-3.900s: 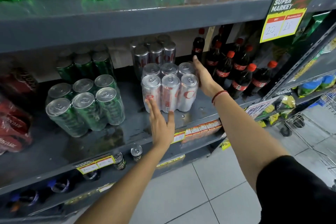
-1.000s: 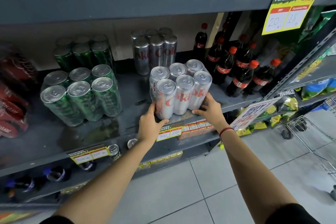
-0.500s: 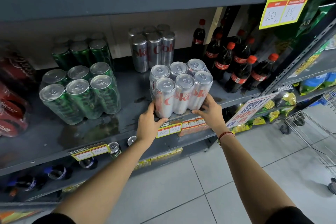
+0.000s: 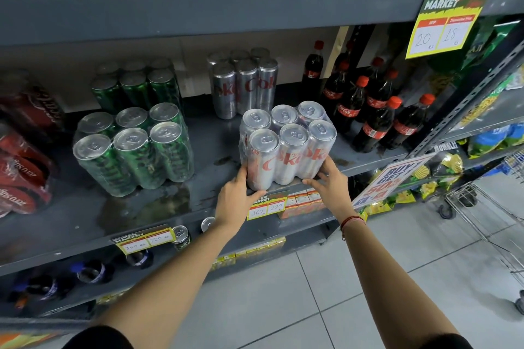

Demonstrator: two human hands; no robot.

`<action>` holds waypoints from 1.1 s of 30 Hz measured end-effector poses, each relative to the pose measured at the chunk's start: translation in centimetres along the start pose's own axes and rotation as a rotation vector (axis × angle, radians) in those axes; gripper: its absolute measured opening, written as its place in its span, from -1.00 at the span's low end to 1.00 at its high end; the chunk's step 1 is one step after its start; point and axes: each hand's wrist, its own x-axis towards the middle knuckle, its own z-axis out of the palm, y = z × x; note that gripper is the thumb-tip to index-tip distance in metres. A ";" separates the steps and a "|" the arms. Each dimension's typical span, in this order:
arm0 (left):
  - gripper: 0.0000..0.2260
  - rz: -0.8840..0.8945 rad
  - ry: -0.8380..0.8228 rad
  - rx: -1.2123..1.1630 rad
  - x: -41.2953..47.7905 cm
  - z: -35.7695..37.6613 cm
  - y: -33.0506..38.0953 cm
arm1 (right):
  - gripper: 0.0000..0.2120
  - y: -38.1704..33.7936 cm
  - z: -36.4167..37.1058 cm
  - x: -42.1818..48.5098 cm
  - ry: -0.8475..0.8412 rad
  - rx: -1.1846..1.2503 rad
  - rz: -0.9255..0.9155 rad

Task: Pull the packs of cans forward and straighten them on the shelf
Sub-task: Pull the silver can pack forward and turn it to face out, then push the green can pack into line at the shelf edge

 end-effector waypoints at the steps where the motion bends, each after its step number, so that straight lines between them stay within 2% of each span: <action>1: -0.27 -0.001 -0.003 -0.007 0.0 -0.1 0.1 | -0.38 -0.2 0.0 -0.1 0.008 0.002 0.004; 4: -0.29 -0.006 -0.032 -0.109 -0.1 -0.5 0.2 | -0.42 -0.7 1.1 -1.2 0.113 -0.022 0.010; 6: -0.28 -0.010 -0.058 -0.194 -0.4 -1.0 -0.2 | -0.45 -0.6 2.6 -2.6 0.280 -0.044 0.055; 8: -0.34 -0.023 -0.005 -0.281 -1.2 -2.1 -1.0 | -0.58 -0.9 4.9 -4.5 0.462 -0.028 0.126; 10: -0.49 -0.061 0.116 -0.352 -2.1 -3.7 -2.2 | -0.77 -2.1 7.8 -6.5 0.517 0.003 0.093; 12: -0.63 -0.115 0.259 -0.376 -2.9 -5.9 -3.9 | -0.88 -3.8 10.7 -8.0 0.439 0.025 -0.002; 15: -0.75 -0.187 0.518 -0.338 -4.0 -9.6 -6.9 | -0.90 -6.9 14.7 -8.0 0.255 0.028 -0.142; 18: -0.66 -0.307 0.701 -0.258 -4.2 -12.9 -10.4 | -0.69 -10.3 17.7 -5.9 0.029 0.032 -0.158; 20: -0.47 -0.391 0.611 -0.268 -3.7 -14.6 -13.0 | -0.39 -11.8 19.3 -3.6 -0.144 0.047 -0.070; 22: -0.40 -0.423 0.394 -0.317 -2.9 -15.8 -15.0 | -0.16 -12.4 20.7 -1.6 -0.283 0.037 0.018; 23: -0.39 -0.436 0.295 -0.319 -2.6 -16.2 -15.4 | -0.14 -12.4 21.3 -0.8 -0.334 0.013 0.036; 25: -0.35 -0.453 0.206 -0.314 -2.3 -16.7 -15.7 | -0.19 -12.0 22.3 0.0 -0.398 -0.011 0.060; 33: -0.28 -0.389 0.185 -0.270 -4.4 -16.9 -15.2 | -0.26 -11.8 22.2 -1.5 -0.283 -0.070 0.017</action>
